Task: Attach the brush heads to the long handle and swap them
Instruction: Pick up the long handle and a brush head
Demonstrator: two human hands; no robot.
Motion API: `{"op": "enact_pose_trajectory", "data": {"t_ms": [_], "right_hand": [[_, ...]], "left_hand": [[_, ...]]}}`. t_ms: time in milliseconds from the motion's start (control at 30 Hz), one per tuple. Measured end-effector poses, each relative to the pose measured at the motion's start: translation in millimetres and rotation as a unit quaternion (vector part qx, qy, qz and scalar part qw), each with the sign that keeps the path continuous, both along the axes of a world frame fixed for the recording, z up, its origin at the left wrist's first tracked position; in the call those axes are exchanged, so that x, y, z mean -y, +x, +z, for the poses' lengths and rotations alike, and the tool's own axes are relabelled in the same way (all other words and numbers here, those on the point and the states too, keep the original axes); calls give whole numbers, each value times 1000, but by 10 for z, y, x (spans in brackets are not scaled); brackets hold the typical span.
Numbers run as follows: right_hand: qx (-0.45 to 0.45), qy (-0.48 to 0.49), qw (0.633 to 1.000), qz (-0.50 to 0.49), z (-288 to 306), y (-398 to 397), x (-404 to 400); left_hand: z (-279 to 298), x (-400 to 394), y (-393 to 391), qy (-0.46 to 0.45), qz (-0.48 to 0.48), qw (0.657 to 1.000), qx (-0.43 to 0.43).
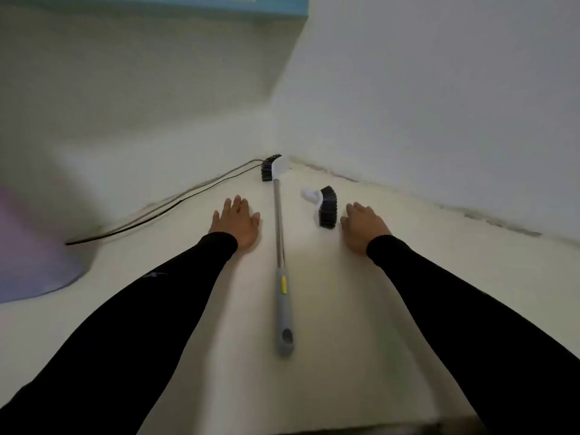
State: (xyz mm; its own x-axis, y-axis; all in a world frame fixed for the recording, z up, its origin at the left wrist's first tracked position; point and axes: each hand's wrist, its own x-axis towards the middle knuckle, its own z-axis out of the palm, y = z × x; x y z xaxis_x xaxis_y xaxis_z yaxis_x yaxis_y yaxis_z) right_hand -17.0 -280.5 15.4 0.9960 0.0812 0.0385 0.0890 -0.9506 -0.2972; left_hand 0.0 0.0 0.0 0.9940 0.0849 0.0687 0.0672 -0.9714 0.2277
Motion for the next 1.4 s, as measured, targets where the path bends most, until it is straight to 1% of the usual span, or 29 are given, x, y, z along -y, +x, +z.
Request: {"op": "enact_pose_trajectory", "data": {"t_ms": [33,100,300,567,733,833,1133,1400], "right_hand": [[13,1,1000,-1,-41,-73,1],[21,5,1000,-6,-54,-235,-15],[16,-7,1000,0,-97,-483,-74],[23,-8,1000,-4,-285,-386,-157],[19,-32,999,0,-408,-290,-172],[21,-42,999,-2,-449,-264,-164],[24,-42,999,-2,-461,-292,-150],[19,-41,999,-1,-419,-343,-158]], "left_hand": [[-30,9,-71,8,-1,1000,15],[-38,32,-208,-3,-6,1000,17],[-117,75,-431,-14,-7,1000,7],[-271,121,-423,-26,-12,1000,13],[-375,179,-345,10,-2,1000,9],[-401,156,-352,16,-6,1000,14],[-384,160,-397,24,-17,999,24],[-334,172,-457,9,-15,1000,26]]}}
